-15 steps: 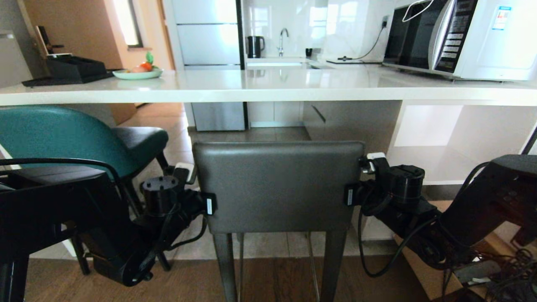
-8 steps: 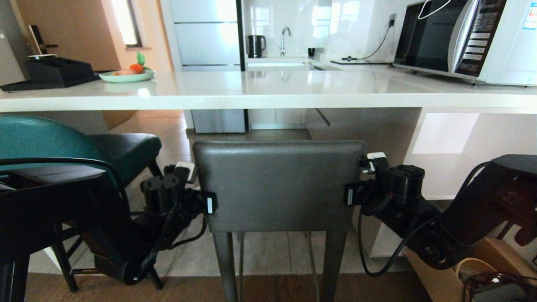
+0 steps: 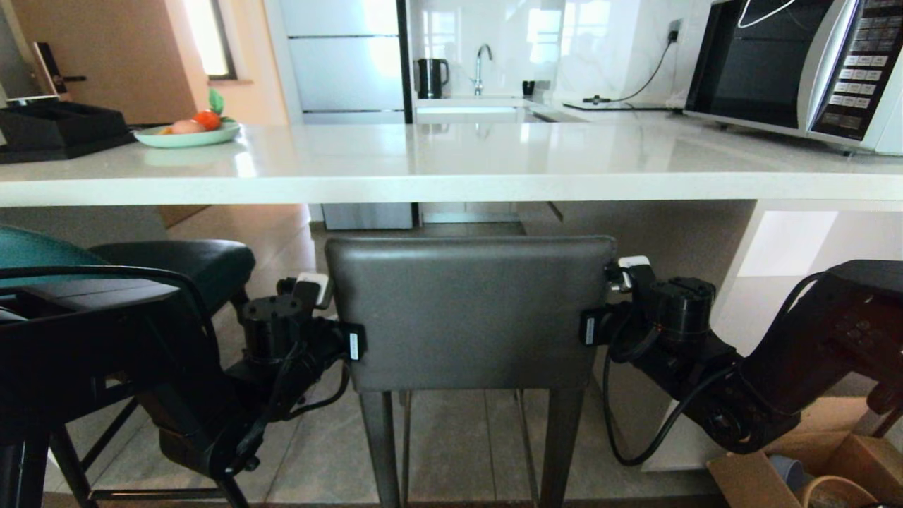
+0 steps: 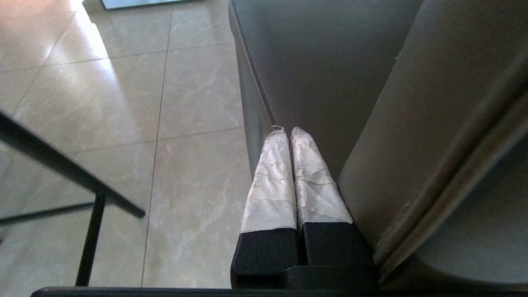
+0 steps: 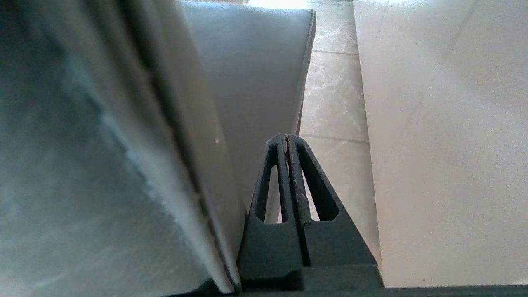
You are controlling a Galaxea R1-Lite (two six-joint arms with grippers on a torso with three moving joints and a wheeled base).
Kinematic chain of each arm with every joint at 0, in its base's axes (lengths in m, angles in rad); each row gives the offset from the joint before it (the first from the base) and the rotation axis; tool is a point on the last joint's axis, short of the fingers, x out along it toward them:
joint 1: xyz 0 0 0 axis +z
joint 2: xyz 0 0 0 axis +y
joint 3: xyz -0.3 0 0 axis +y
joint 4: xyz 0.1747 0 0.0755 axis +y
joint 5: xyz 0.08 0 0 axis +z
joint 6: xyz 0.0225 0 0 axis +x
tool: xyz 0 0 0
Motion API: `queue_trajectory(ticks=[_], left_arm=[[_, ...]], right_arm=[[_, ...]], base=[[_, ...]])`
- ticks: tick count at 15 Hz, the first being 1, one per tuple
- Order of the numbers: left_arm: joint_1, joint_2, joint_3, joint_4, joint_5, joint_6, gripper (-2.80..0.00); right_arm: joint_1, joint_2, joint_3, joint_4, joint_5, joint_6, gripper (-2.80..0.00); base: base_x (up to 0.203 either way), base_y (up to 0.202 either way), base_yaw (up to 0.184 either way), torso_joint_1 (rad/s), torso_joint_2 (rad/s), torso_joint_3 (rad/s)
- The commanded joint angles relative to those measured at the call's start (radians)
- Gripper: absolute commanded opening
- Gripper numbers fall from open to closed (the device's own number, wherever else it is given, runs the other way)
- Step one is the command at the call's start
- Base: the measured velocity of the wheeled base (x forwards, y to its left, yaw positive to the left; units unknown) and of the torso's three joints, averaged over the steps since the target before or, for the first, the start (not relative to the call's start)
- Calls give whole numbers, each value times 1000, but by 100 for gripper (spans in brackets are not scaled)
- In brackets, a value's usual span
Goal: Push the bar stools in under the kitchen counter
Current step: Push the gray chair back under the dining table
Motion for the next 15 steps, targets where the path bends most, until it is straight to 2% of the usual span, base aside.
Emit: queue_trajectory(ticks=[1, 5, 13, 15], left_arm=[[0, -2, 4, -9, 0, -1, -280], [-15, -4, 10, -10, 3, 7, -280], [-11, -20, 47, -10, 20, -2, -280], [10, -30, 77, -10, 19, -8, -280]], right_arm=[[0, 1, 0, -7, 0, 0, -280], [0, -2, 9, -14, -2, 1, -280], [0, -30, 58, -51, -15, 3, -280], [0, -57, 87, -51, -19, 21, -280]], base=[[185, 0, 1, 2, 3, 2], [155, 0, 3, 1, 2, 1], [0, 0, 0, 0, 0, 0], [0, 0, 0, 0, 0, 0]])
